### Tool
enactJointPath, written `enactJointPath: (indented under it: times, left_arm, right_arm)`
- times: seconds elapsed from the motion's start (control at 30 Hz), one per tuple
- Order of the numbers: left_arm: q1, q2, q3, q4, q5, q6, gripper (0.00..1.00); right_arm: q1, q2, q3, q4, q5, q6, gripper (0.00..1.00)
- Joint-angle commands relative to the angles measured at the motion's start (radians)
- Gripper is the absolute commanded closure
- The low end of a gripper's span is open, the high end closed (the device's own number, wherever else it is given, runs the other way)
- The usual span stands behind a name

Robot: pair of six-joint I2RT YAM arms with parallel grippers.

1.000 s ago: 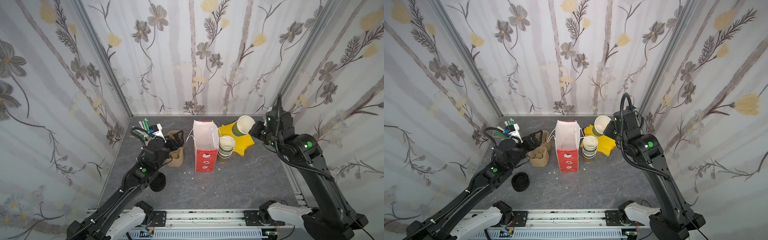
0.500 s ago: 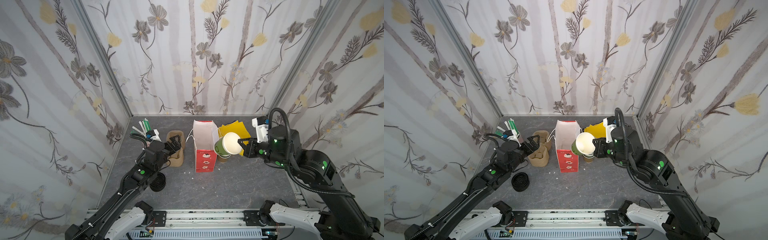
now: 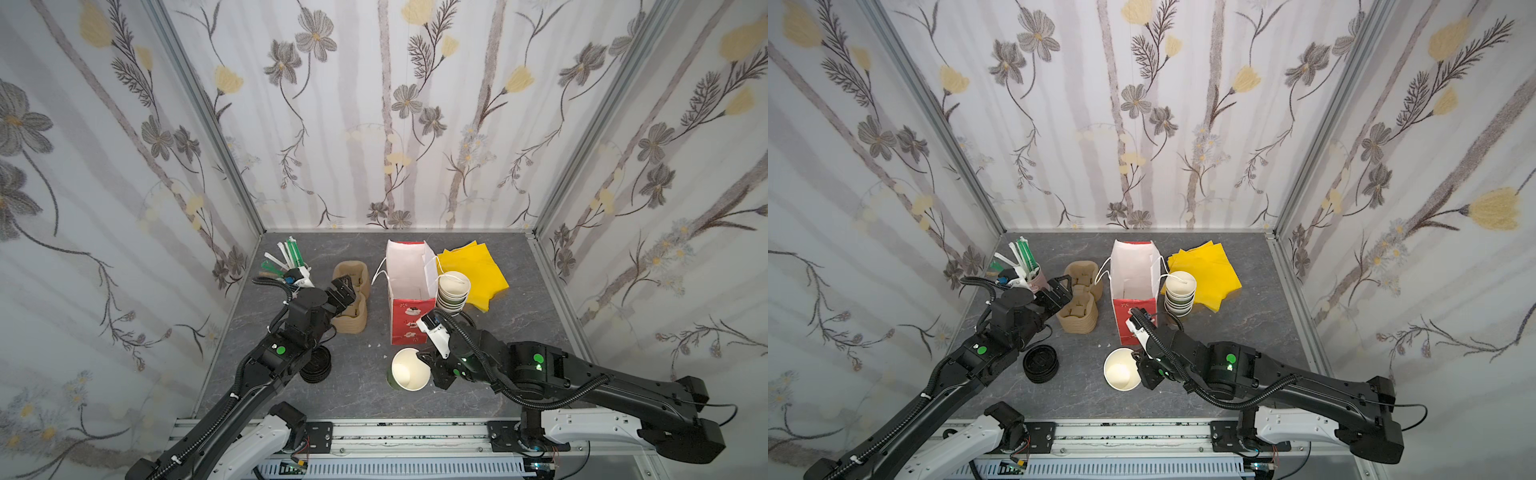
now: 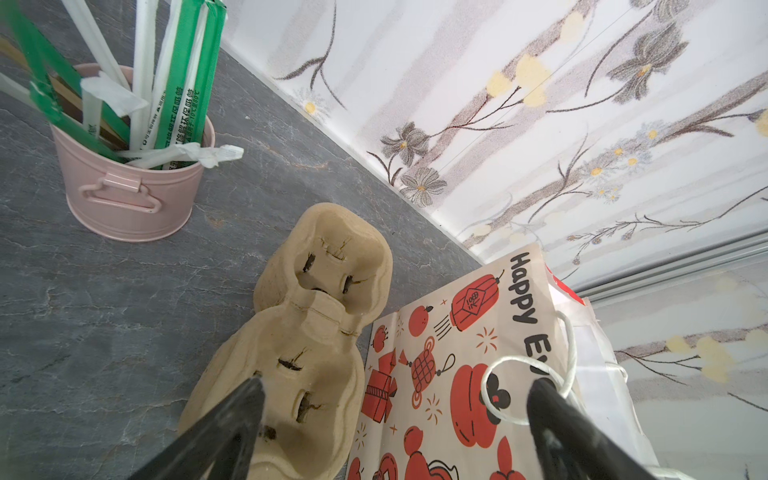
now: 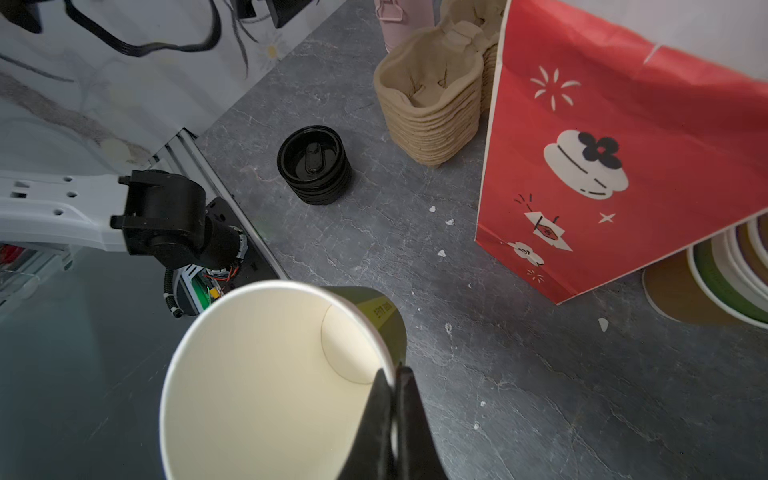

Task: Pack a coffee takeout order
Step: Place the coffee cup at the bottom-center of the table.

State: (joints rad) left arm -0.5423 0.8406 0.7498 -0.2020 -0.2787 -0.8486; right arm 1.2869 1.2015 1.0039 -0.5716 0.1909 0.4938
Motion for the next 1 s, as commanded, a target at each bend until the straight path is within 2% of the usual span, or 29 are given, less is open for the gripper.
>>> enactJointPath:
  times: [0.0,0.37,0.97]
  left_arm:
    - [0.0,-0.003,0.003,-0.004,-0.04,-0.018,0.0]
    - [-0.001,0.0,0.001,-0.002,-0.05,-0.018,0.0]
    - [-0.001,-0.007,0.008,-0.004,-0.036,0.002,0.0]
  right_arm:
    - [0.003,0.052,-0.038,0.143,0.035,0.069,1.0]
    - [0.007,0.328,0.013,0.102,0.003,0.129,1.0]
    - [-0.009,0.425,0.031,0.107,0.052,0.207,1.0]
